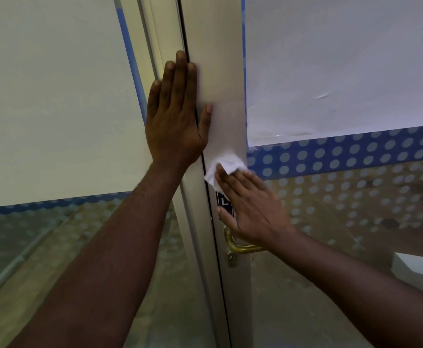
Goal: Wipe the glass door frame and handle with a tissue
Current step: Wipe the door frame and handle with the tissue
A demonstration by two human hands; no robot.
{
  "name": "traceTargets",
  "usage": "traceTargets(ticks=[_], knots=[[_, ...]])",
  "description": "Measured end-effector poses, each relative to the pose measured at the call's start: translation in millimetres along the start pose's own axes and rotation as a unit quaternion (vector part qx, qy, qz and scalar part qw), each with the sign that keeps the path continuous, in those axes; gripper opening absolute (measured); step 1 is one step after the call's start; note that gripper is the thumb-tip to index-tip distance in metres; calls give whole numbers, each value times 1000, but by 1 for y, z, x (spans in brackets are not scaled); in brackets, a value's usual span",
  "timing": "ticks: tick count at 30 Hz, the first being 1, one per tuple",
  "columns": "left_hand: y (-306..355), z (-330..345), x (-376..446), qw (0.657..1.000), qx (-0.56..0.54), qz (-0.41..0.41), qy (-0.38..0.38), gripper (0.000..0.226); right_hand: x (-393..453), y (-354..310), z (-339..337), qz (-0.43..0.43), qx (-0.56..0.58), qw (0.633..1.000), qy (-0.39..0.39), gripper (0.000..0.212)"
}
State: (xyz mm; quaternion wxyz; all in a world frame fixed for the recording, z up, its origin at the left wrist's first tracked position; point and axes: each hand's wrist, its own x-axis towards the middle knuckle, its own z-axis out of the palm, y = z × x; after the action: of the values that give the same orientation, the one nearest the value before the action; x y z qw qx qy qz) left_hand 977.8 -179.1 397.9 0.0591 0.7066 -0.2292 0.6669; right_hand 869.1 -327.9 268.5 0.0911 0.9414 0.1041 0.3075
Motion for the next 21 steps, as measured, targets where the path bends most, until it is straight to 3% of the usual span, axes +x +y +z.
traceTargets(ticks=[3,8,13,18,21], knots=[[1,-3,0,1000,-9,-2,-6,63,-8,3,4,15,1,1000,-17,76],[0,-1,0,1000,-8,1,-3,64,27,-6,-9,55,36,997,37,76],[0,-2,-1,1000,-9,2,-12,64,-24,-11,17,25,41,997,-64,77],[0,0,-2,1000,2,0,-4,64,23,-13,-3,77,76,993,46,76],[-1,1,-2,1000,3,6,-4,65,-4,-17,13,64,97,993,10,79]])
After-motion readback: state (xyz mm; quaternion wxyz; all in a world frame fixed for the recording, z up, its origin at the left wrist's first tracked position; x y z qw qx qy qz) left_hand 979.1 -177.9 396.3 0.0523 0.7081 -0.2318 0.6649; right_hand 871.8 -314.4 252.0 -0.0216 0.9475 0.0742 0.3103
